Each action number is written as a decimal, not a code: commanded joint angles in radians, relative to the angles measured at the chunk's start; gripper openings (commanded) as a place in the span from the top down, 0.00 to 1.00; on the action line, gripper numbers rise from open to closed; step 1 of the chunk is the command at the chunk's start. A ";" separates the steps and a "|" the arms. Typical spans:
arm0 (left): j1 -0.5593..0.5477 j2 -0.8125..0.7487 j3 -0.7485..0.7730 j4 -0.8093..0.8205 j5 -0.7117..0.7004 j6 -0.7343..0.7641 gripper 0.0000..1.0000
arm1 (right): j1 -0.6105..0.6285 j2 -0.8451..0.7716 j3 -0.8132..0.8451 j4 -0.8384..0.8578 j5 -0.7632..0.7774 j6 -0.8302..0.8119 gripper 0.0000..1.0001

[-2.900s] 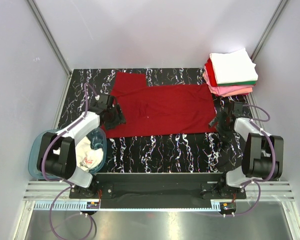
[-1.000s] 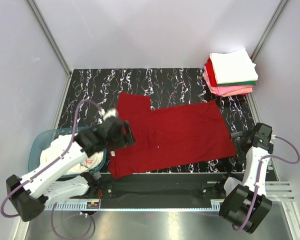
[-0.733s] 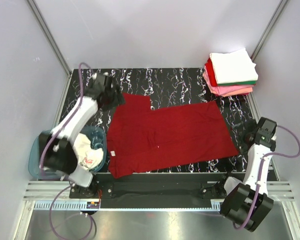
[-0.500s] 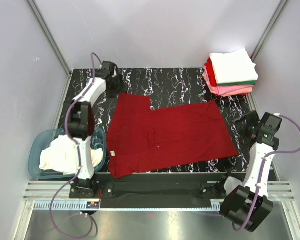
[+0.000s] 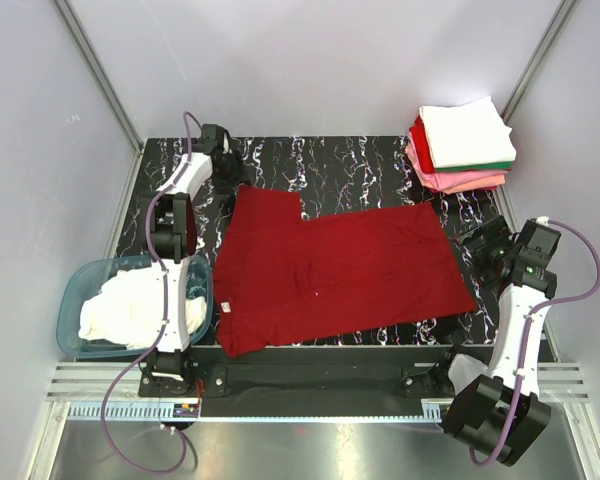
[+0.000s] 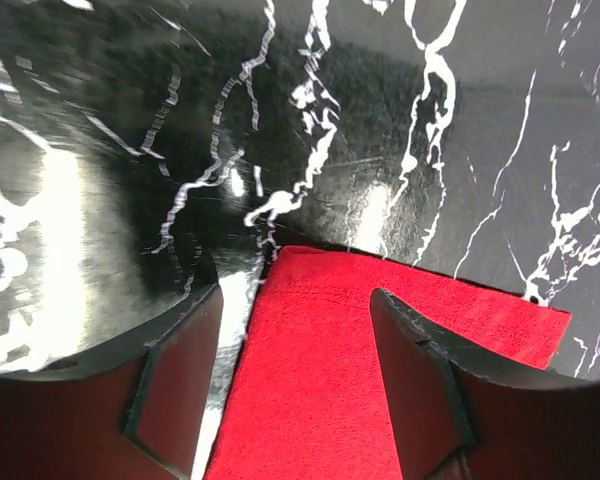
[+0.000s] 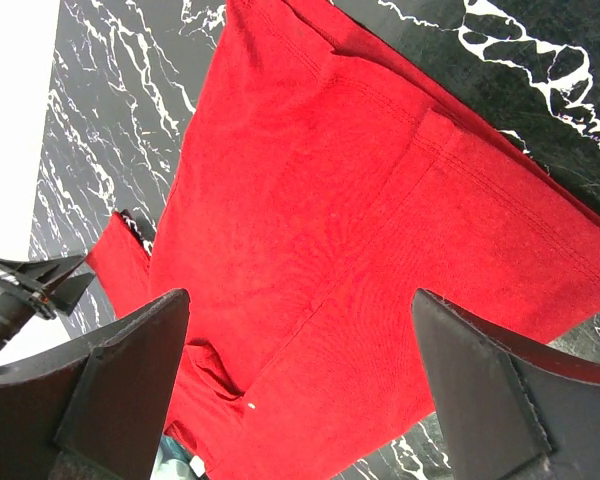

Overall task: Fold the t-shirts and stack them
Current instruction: Fold the tshirt

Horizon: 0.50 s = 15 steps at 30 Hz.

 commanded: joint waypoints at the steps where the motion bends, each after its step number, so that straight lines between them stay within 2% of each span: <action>1: -0.009 0.012 0.024 0.034 0.061 -0.013 0.36 | 0.008 0.002 0.040 0.026 -0.029 -0.018 0.00; 9: -0.026 0.017 -0.003 0.068 0.093 -0.024 0.51 | 0.008 -0.001 0.028 0.031 -0.008 -0.022 0.00; 10: -0.026 0.020 -0.003 0.071 0.098 -0.025 0.58 | 0.008 0.000 0.028 0.031 -0.008 -0.024 0.00; 12: -0.026 0.023 -0.003 0.076 0.103 -0.028 0.66 | 0.008 0.002 0.023 0.037 -0.008 -0.028 0.00; 13: -0.026 0.026 -0.003 0.082 0.101 -0.028 0.79 | 0.010 0.007 0.022 0.044 -0.009 -0.030 0.00; 15: -0.026 0.026 0.002 0.083 0.098 -0.025 0.90 | 0.011 0.019 0.022 0.055 -0.002 -0.024 0.00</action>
